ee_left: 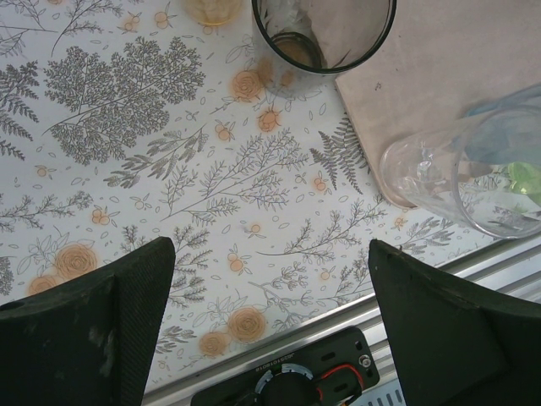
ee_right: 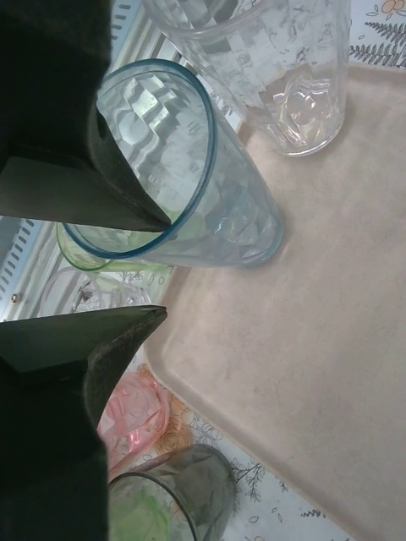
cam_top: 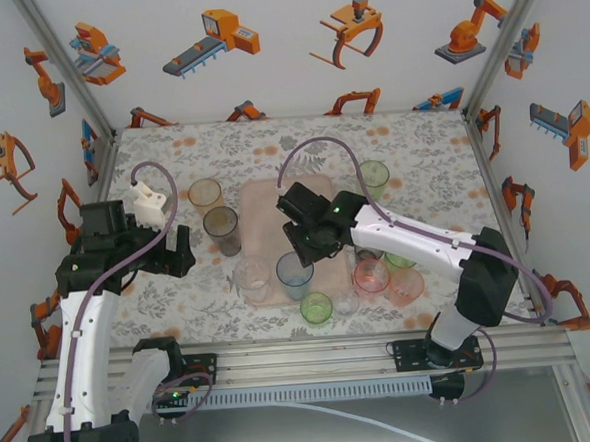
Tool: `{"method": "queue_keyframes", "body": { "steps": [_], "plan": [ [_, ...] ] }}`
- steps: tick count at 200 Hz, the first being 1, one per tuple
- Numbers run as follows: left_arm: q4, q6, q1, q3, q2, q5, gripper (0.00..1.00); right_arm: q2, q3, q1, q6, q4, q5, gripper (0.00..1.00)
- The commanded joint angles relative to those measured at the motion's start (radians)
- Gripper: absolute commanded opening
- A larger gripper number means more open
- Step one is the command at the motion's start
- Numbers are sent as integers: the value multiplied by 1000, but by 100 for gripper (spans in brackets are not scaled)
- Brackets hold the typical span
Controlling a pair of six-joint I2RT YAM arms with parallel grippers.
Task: Place the glasses into the tray
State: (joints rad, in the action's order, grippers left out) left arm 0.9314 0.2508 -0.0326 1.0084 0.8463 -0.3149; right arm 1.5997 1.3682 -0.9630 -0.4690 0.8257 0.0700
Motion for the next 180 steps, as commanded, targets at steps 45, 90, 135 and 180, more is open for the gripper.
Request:
{"method": "queue_keyframes", "body": {
  "steps": [45,90,135,180],
  "plan": [
    [-3,-1,4,12,-14,-20,89,-78,103,-6,67,80,-12,42],
    [-2,7,4,8,-36,-35,91,-140,180,82,78,138,81,45],
    [6,17,2,12,-54,-55,98,-183,197,360,77,108,106,50],
    [28,43,-1,28,-45,-59,100,-115,201,569,88,42,81,52]
  ]
}}
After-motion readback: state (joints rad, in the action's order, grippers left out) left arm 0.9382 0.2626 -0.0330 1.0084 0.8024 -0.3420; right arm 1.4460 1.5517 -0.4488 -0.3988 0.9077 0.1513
